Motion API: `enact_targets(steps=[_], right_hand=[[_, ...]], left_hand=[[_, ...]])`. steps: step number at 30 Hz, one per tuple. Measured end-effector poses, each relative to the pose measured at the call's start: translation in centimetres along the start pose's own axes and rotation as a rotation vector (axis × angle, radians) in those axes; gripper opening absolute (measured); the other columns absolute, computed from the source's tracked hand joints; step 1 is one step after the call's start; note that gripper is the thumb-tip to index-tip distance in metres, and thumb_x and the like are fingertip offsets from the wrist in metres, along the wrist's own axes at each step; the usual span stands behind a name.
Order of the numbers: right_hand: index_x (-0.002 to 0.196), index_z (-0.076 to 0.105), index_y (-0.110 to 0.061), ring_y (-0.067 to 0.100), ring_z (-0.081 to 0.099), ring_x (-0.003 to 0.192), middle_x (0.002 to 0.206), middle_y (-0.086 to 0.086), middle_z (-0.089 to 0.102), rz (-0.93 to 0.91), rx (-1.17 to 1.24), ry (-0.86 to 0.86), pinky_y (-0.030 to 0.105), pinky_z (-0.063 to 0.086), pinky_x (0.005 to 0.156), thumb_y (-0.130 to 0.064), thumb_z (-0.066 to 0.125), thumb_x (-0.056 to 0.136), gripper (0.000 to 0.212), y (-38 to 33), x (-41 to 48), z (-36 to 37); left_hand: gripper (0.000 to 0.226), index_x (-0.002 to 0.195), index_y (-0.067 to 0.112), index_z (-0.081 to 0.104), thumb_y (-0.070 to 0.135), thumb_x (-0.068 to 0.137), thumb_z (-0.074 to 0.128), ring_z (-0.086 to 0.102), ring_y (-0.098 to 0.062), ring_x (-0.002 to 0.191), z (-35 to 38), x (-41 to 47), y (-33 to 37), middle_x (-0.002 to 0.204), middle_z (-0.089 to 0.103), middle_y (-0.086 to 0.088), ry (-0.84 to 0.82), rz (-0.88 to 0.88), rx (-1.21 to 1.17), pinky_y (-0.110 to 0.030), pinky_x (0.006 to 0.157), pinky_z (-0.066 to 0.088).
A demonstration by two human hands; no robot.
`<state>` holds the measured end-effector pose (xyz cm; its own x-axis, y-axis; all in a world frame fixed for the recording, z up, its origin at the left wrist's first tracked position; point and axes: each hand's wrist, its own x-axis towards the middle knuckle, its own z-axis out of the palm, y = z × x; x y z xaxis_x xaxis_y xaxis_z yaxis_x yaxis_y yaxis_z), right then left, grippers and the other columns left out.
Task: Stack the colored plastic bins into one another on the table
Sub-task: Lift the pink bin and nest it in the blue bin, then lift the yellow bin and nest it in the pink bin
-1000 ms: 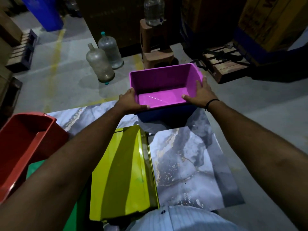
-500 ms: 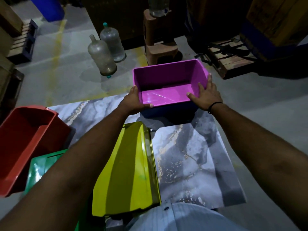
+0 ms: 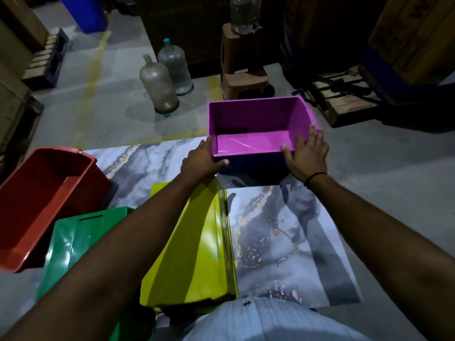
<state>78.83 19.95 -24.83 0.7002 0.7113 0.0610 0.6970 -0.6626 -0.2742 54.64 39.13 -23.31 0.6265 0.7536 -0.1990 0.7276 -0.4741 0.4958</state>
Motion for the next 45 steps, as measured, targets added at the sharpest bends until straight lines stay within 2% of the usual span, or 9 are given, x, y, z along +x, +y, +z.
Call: enact_targets(steps=[8,15,19,24,27,30,33,37,45], right_hand=[[0.141,0.051,-0.012,0.042,0.023,0.148,0.16,0.019,0.029,-0.281,0.073,0.124,0.059,0.022,0.115,-0.052,0.051,0.091,0.064,-4.6,-9.2,3.0],[0.142,0.047,-0.006,0.039,0.045,0.132,0.142,0.019,0.048,-0.35,0.294,-0.305,0.048,0.04,0.108,-0.053,0.045,0.091,0.069,-11.1,-13.7,5.1],[0.144,0.046,-0.006,0.032,0.048,0.134,0.144,0.017,0.051,-0.226,0.524,-0.414,0.042,0.04,0.111,-0.023,0.055,0.099,0.048,-12.9,-14.5,5.5],[0.141,0.049,-0.01,0.03,0.055,0.126,0.14,0.013,0.056,0.202,0.704,-0.532,0.03,0.041,0.091,-0.05,0.06,0.095,0.062,-11.3,-15.4,6.4],[0.128,0.052,-0.014,0.028,0.057,0.113,0.115,0.002,0.059,0.377,0.879,-0.588,0.037,0.046,0.085,-0.086,0.061,0.067,0.095,-9.4,-16.6,6.8],[0.144,0.044,-0.018,0.03,0.057,0.123,0.133,0.0,0.052,0.489,1.059,-0.605,0.039,0.047,0.093,-0.071,0.065,0.079,0.086,-8.2,-17.5,7.3],[0.138,0.048,-0.023,0.032,0.064,0.116,0.13,0.003,0.061,0.55,1.222,-0.629,0.036,0.05,0.073,-0.072,0.071,0.069,0.087,-7.7,-18.1,5.9],[0.115,0.062,-0.022,0.016,0.068,0.093,0.102,-0.003,0.07,0.391,1.326,-0.342,0.03,0.054,0.068,-0.052,0.072,0.08,0.047,-7.8,-18.0,1.8],[0.125,0.064,-0.007,0.019,0.068,0.107,0.119,0.008,0.07,0.077,1.082,0.173,0.03,0.055,0.093,-0.022,0.064,0.096,0.033,-8.5,-16.3,-7.0]], left_hand=[[0.077,0.14,0.026,0.059,0.076,0.082,0.053,0.049,-0.04,0.136,-1.6,-6.5,-3.2,0.138,0.066,-0.008,0.016,-0.244,0.148,-0.048,0.111,0.037],[0.077,0.127,0.019,0.06,0.079,0.08,0.056,0.028,-0.053,0.141,-2.2,-9.9,-5.4,0.152,0.039,-0.018,-0.007,-0.39,0.192,-0.064,0.11,0.027],[0.093,0.141,0.017,0.047,0.081,0.074,0.061,0.036,-0.054,0.138,-1.9,-10.9,-5.9,0.159,0.027,-0.021,0.01,-0.398,0.063,-0.059,0.104,0.039],[0.089,0.141,0.024,0.049,0.08,0.073,0.063,0.048,-0.046,0.133,-1.5,-11.2,-5.9,0.152,0.039,-0.013,0.028,-0.278,-0.024,-0.051,0.103,0.041],[0.092,0.137,0.025,0.054,0.083,0.066,0.06,0.051,-0.041,0.13,-1.2,-11.3,-5.3,0.143,0.047,-0.011,-0.017,-0.217,-0.044,-0.048,0.099,0.042],[0.091,0.13,0.028,0.061,0.086,0.061,0.057,0.055,-0.038,0.125,-1.1,-11.4,-4.0,0.139,0.052,-0.008,-0.018,-0.162,-0.087,-0.044,0.095,0.043],[0.082,0.12,0.03,0.066,0.088,0.062,0.057,0.062,-0.032,0.117,-1.7,-10.8,-2.6,0.13,0.06,-0.005,0.042,-0.087,-0.152,-0.046,0.1,0.05],[0.074,0.101,0.032,0.067,0.095,0.066,0.053,0.068,-0.021,0.103,-3.4,-9.8,-0.8,0.112,0.069,0.0,0.152,0.003,-0.356,-0.048,0.088,0.058],[0.059,0.089,0.025,0.06,0.083,0.076,0.055,0.061,-0.021,0.092,-5.8,-10.9,2.2,0.088,0.062,0.004,0.038,-0.04,-0.747,-0.048,0.083,0.053]])
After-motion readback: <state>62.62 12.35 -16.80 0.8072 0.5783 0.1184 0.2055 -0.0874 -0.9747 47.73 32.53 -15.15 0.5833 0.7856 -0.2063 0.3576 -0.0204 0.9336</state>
